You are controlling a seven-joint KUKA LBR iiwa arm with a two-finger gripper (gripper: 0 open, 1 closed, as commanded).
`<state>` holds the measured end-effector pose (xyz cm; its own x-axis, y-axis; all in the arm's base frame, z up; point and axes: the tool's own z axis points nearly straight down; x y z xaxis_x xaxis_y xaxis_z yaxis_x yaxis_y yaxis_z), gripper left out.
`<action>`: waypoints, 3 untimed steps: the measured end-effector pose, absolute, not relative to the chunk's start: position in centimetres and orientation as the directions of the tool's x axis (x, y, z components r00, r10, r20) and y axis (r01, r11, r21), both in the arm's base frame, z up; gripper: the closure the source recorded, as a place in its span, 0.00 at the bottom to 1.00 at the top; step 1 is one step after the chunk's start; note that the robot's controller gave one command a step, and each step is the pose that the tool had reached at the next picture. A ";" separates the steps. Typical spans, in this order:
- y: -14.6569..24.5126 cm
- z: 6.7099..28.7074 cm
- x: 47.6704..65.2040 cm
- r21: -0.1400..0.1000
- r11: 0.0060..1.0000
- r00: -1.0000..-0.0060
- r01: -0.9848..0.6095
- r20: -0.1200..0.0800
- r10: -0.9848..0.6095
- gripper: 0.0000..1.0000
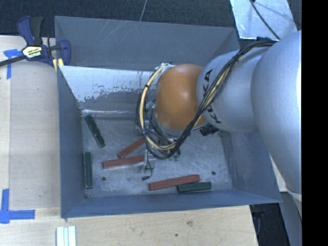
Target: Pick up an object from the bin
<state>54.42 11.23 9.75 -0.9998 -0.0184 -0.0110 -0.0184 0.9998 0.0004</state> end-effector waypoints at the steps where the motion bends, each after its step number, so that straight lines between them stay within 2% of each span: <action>1: 13.5 7.0 55.7 0.001 0.999 -0.999 -0.035 -0.004 -0.035 0.00; 2: 14.1 9.8 57.4 0.000 0.981 -0.981 -0.196 -0.002 -0.196 0.00; 3: 13.6 7.8 56.3 0.001 0.999 -0.999 -0.053 -0.003 -0.053 0.00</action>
Offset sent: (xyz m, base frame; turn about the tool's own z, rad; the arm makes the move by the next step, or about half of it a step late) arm 0.0339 0.0310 0.0084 -0.2207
